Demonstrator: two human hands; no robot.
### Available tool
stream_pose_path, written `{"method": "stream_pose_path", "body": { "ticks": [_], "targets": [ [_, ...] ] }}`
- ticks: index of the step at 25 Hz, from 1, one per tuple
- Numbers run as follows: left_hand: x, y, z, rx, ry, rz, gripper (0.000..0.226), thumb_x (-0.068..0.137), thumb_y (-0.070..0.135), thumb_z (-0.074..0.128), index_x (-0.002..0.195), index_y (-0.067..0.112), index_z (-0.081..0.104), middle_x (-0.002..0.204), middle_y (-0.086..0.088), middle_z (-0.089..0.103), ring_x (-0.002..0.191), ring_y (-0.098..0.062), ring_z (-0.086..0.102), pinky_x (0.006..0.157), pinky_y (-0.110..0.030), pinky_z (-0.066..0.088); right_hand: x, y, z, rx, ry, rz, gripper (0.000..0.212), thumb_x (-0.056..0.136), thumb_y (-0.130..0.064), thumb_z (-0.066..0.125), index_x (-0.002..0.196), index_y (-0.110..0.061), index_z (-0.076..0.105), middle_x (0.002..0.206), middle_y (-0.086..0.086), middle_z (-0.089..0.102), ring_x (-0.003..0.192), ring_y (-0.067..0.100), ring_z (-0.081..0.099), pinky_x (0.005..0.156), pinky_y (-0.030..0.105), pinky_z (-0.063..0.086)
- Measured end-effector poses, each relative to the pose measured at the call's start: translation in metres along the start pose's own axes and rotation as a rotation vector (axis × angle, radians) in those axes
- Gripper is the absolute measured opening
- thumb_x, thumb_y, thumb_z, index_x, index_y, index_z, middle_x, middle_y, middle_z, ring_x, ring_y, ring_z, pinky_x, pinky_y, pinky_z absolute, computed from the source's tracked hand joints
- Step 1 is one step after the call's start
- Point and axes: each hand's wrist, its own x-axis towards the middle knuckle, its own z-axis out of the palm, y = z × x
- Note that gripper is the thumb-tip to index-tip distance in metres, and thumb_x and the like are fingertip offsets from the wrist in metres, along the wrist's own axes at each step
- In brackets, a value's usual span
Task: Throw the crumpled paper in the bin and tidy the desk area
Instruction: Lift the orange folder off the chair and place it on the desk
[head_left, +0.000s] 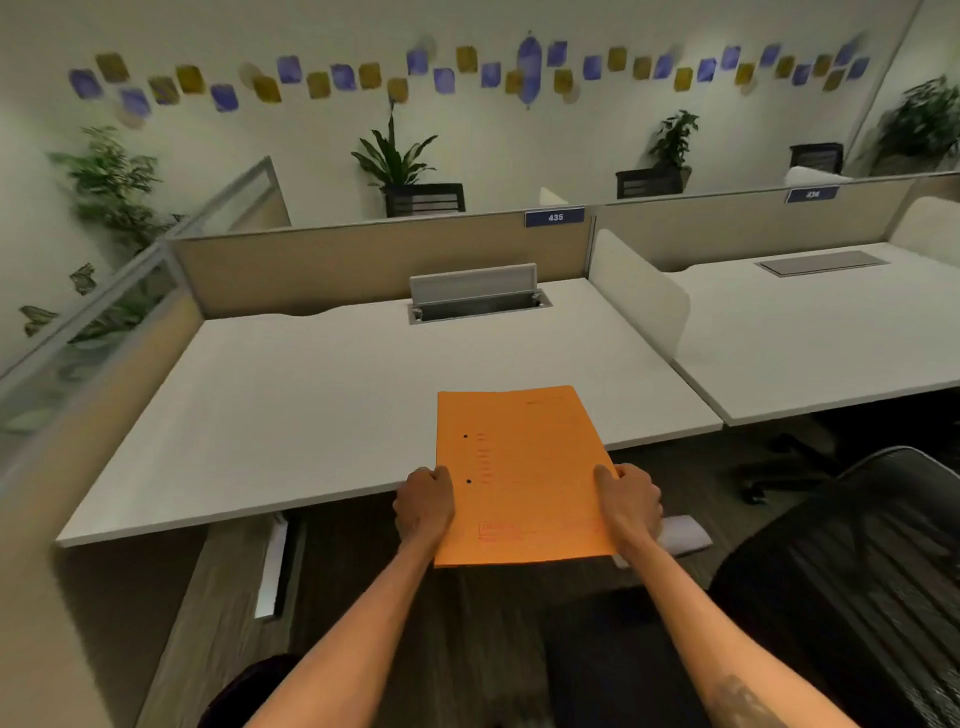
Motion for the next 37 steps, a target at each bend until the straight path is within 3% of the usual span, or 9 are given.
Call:
{"method": "stream_pose_path", "body": {
  "ticks": [2, 9, 18, 24, 30, 37],
  "targets": [
    [0.016, -0.003, -0.02, -0.006, 0.018, 0.001, 0.042, 0.104, 0.032, 0.04, 0.066, 0.015, 0.044, 0.064, 0.0, 0.051, 0.052, -0.011, 0.045, 0.05, -0.022, 0.033, -0.004, -0.022, 0.017, 0.006, -0.006, 0.008, 0.027, 0.094, -0.039, 0.049, 0.091, -0.016, 0.063, 0.099, 0.009, 0.066, 0.092, 0.032, 0.062, 0.083, 0.042, 0.049],
    [0.092, -0.031, -0.114, 0.01, 0.138, -0.044, 0.043, 0.105, 0.029, 0.037, 0.066, 0.014, 0.045, 0.065, -0.001, 0.049, 0.054, -0.011, 0.046, 0.05, -0.025, 0.031, -0.031, -0.111, 0.107, 0.001, -0.059, -0.104, 0.028, 0.1, -0.034, 0.048, 0.109, -0.011, 0.061, 0.1, 0.007, 0.062, 0.081, 0.022, 0.052, 0.076, 0.036, 0.041],
    [0.175, -0.071, -0.195, 0.099, 0.112, -0.038, 0.037, 0.105, 0.029, 0.035, 0.082, 0.012, 0.06, 0.082, -0.005, 0.062, 0.069, -0.017, 0.057, 0.061, -0.029, 0.04, -0.053, -0.178, 0.203, 0.033, -0.112, -0.113, 0.034, 0.1, -0.031, 0.046, 0.124, -0.011, 0.058, 0.113, 0.011, 0.065, 0.092, 0.027, 0.06, 0.082, 0.042, 0.048],
    [0.207, -0.083, -0.216, 0.129, 0.128, -0.001, 0.038, 0.106, 0.03, 0.035, 0.082, 0.014, 0.06, 0.082, -0.004, 0.061, 0.07, -0.018, 0.057, 0.065, -0.03, 0.043, -0.055, -0.205, 0.24, 0.026, -0.133, -0.129, 0.036, 0.102, -0.031, 0.043, 0.129, -0.01, 0.055, 0.121, 0.012, 0.063, 0.104, 0.032, 0.061, 0.086, 0.045, 0.047],
    [0.247, -0.074, -0.215, 0.149, 0.116, 0.002, 0.037, 0.107, 0.028, 0.029, 0.088, 0.013, 0.057, 0.087, -0.004, 0.06, 0.075, -0.02, 0.056, 0.068, -0.031, 0.041, -0.026, -0.226, 0.272, 0.044, -0.162, -0.146, 0.028, 0.102, -0.026, 0.038, 0.12, -0.012, 0.055, 0.107, 0.006, 0.061, 0.09, 0.025, 0.057, 0.081, 0.042, 0.047],
    [0.337, -0.059, -0.199, 0.141, 0.094, -0.021, 0.034, 0.107, 0.026, 0.024, 0.093, 0.014, 0.052, 0.103, -0.01, 0.063, 0.085, -0.025, 0.055, 0.075, -0.034, 0.041, 0.042, -0.273, 0.324, 0.051, -0.171, -0.146, 0.03, 0.101, -0.025, 0.038, 0.121, -0.012, 0.056, 0.114, 0.01, 0.064, 0.097, 0.03, 0.06, 0.087, 0.046, 0.05]
  ]
}}
